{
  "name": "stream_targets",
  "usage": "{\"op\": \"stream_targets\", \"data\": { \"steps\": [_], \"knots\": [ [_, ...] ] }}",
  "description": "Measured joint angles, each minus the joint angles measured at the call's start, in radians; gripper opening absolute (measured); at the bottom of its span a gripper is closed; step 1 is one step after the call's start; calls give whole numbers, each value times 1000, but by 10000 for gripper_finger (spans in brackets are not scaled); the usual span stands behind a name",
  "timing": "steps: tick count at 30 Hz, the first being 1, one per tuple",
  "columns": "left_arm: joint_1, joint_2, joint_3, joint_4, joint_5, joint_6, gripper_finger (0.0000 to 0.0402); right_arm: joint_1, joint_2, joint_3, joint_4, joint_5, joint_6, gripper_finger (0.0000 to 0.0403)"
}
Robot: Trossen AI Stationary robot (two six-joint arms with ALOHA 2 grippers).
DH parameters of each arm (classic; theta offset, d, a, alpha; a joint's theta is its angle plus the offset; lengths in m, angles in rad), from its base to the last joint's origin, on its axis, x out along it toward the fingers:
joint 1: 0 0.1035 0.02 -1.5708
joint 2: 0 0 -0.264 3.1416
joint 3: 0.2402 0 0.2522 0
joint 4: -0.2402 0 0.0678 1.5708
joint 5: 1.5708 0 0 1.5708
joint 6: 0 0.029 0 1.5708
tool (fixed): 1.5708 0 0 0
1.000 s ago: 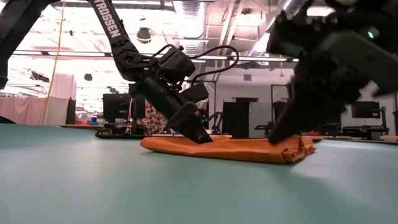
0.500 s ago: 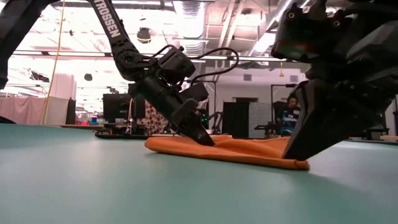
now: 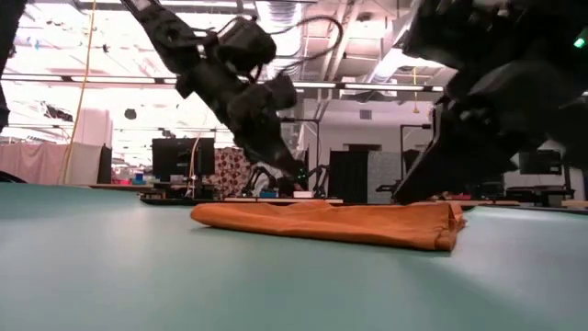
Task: Roll towel
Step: Fold the orange towel
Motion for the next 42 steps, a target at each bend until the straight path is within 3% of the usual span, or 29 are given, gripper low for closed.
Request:
{"op": "stream_targets", "data": {
  "steps": [5, 10, 16, 24, 37, 42],
  "knots": [
    [-71, -41, -129, 210, -5, -24, 0, -17, -7, -1, -107, 133, 133, 13],
    [-141, -32, -209, 285, -48, -35, 0, -81, -14, 0, -184, 139, 154, 13],
    [-223, -30, -226, 288, -169, -12, 0, -171, -15, -4, -217, 67, 105, 13],
    [-240, -26, -226, 186, -172, -19, 0, -243, -13, -46, -234, -66, 128, 13],
    [-270, -26, -234, 165, -172, -48, 0, -306, -13, -64, -277, -70, 97, 13],
    [-281, -25, -278, 190, -216, -87, 0, -326, -13, -64, -278, -53, 83, 13]
  ]
}}
